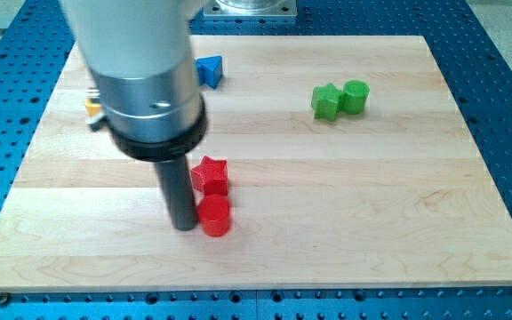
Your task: Push the red circle vertical below the green circle
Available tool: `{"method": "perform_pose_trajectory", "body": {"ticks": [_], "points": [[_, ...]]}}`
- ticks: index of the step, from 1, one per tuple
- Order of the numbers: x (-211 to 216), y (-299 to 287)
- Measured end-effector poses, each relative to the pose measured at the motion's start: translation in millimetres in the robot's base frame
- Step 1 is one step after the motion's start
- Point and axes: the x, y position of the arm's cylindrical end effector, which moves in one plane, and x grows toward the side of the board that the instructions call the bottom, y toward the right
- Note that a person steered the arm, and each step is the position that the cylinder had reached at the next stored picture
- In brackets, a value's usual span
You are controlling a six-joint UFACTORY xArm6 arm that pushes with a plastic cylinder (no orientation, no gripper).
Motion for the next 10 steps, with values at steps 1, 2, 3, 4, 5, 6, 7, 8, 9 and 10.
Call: {"method": "perform_pose_trajectory", "body": {"ticks": [1, 2, 3, 4, 5, 6, 7, 8, 9, 10], "points": [[2, 57], [1, 56], [1, 49], [-1, 30], [-1, 29], [-1, 29], [7, 46], [20, 72], [18, 83], [9, 99]]}}
